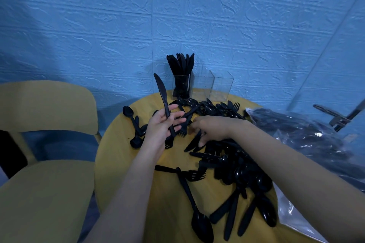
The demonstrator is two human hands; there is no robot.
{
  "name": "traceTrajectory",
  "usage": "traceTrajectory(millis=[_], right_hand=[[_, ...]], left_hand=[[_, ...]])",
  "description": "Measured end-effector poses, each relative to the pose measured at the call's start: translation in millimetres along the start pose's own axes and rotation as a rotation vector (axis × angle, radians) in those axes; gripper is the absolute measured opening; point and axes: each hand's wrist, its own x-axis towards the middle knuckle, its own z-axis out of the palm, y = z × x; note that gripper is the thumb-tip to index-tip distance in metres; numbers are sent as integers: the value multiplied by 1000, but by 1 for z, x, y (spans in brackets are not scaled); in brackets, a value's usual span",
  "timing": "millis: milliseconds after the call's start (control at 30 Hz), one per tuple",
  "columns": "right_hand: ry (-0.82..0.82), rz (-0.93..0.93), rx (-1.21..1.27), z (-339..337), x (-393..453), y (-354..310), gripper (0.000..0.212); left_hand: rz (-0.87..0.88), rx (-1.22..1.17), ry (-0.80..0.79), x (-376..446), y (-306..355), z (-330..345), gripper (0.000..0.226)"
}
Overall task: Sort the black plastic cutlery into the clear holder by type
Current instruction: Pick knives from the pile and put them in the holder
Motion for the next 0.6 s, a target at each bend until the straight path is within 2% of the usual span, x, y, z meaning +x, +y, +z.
traceTrajectory(millis=[133, 300, 500, 600], right_hand=[[101, -12, 129, 8, 17, -5, 44], [258, 0, 233, 18, 31, -11, 49], [169, 10, 181, 14, 19, 10, 44], [144, -15, 198, 14, 23, 11, 27]], left_hand=[[0, -25, 8, 0, 0, 0, 26], [2, -61, 23, 1, 1, -1, 26], [7, -56, 34, 1, 1, -1, 29], [13, -61, 42, 1, 1, -1, 29]])
